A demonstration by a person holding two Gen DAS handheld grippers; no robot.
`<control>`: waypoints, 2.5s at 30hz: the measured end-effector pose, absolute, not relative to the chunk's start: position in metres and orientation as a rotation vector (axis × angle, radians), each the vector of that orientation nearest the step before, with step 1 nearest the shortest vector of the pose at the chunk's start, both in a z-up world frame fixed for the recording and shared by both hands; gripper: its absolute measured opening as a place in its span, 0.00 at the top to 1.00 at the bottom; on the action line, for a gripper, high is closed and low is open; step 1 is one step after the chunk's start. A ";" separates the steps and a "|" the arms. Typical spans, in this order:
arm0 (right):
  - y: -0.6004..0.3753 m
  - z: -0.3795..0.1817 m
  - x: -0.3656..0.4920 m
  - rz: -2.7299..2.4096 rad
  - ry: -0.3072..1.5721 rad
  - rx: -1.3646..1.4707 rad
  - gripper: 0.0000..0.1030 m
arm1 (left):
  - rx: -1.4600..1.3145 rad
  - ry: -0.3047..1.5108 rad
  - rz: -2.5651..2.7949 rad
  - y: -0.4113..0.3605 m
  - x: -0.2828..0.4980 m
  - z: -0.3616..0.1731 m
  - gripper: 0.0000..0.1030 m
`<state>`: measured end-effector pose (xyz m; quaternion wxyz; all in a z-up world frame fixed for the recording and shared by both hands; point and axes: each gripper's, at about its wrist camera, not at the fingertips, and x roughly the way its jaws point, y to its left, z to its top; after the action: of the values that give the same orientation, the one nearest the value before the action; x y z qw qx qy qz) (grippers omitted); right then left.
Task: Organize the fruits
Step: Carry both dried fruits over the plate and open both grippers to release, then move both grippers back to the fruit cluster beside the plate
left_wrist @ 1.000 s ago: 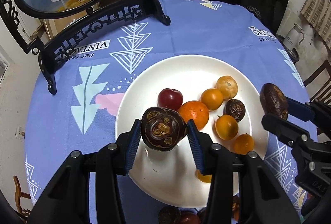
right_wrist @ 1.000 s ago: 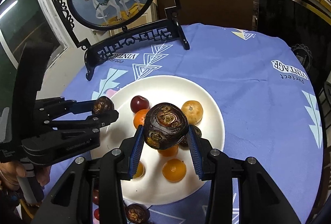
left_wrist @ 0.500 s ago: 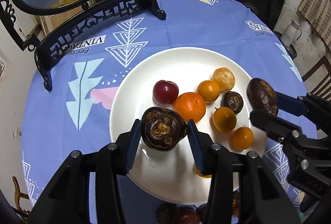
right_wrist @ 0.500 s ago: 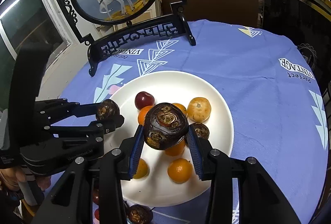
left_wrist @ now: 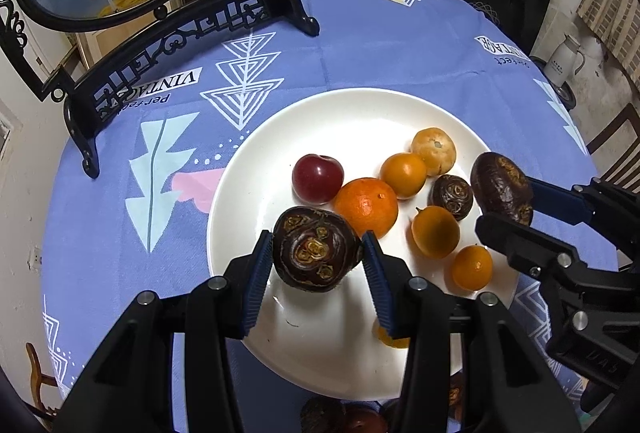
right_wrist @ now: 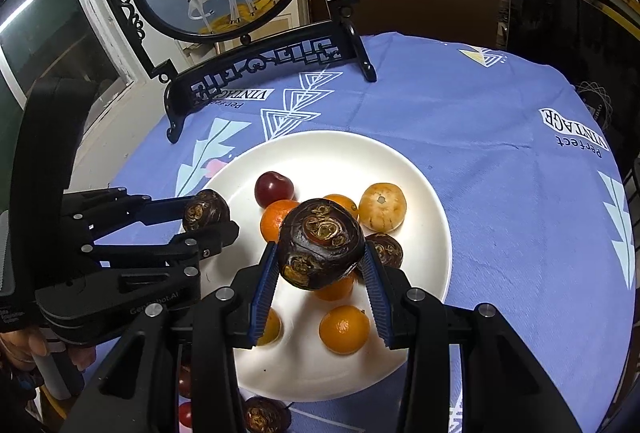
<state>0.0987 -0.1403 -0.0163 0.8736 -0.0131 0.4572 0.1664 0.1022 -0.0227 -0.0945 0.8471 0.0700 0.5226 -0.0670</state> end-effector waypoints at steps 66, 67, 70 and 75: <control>-0.142 -0.087 -0.048 0.360 1.140 -0.111 0.40 | 0.190 1.206 -0.262 -0.001 -0.083 -0.139 0.22; -0.140 -0.089 -0.047 0.365 1.143 -0.111 0.40 | 0.190 1.213 -0.261 -0.005 -0.084 -0.144 0.22; -0.133 -0.093 -0.046 0.374 1.146 -0.133 0.40 | 0.176 1.216 -0.259 -0.008 -0.083 -0.150 0.22; -0.128 -0.092 -0.051 0.418 1.161 -0.160 0.58 | 0.150 1.223 -0.239 -0.010 -0.074 -0.156 0.22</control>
<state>-0.0508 -0.1278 -0.0923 0.8125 -0.0750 0.5440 0.1957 -0.0741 -0.0095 -0.1562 0.8095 0.0702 0.5721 -0.1116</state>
